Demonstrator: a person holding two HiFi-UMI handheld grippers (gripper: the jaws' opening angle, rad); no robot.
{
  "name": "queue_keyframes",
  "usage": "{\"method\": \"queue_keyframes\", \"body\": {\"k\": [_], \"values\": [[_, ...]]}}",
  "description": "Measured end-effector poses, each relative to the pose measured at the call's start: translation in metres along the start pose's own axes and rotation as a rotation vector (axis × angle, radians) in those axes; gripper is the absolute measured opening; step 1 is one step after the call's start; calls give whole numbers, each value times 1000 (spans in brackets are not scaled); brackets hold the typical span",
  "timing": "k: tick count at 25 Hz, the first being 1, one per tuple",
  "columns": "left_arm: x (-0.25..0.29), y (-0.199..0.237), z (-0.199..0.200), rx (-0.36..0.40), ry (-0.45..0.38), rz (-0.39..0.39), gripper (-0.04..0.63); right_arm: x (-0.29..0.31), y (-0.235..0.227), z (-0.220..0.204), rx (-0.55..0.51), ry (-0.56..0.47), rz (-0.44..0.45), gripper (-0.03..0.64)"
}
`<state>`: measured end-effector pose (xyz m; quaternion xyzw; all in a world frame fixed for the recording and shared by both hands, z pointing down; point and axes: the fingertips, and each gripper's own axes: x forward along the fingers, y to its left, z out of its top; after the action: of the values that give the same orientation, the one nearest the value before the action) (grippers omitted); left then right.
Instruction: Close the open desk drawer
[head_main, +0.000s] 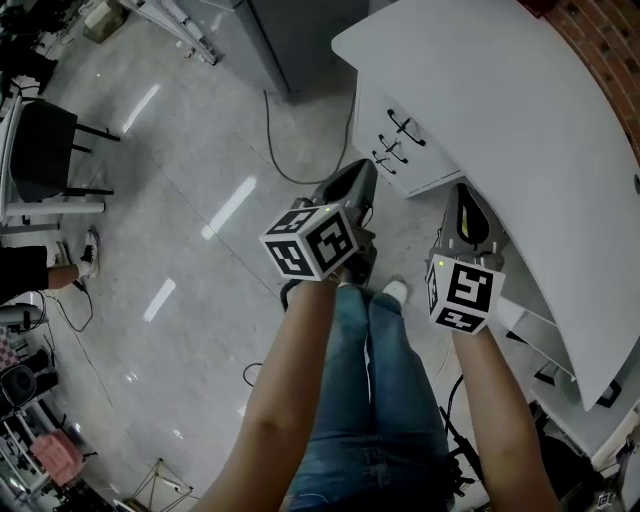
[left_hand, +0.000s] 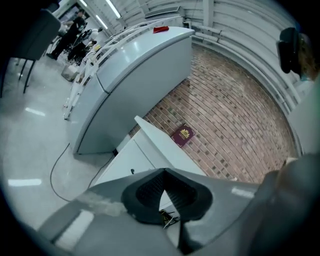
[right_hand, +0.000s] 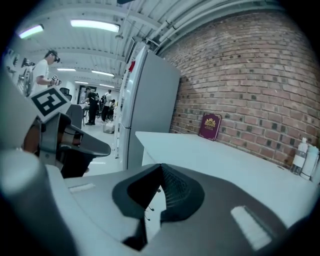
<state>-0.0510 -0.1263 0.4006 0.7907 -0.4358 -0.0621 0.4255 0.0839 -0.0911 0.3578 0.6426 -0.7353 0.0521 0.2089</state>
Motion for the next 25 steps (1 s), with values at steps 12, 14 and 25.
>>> {"method": "queue_keyframes", "body": {"k": [12,14,25], "values": [[-37,-100,63,233,-85,8,-2,-57,-31,79,-75,-47,75,-2],[-43,-113,75,261,-105,6,-2,-65,-35,95,-69,-68,79,-2],[-73,-195,145,448,-219,-43,-2,-105,-63,185,-50,-221,87,-2]]}}
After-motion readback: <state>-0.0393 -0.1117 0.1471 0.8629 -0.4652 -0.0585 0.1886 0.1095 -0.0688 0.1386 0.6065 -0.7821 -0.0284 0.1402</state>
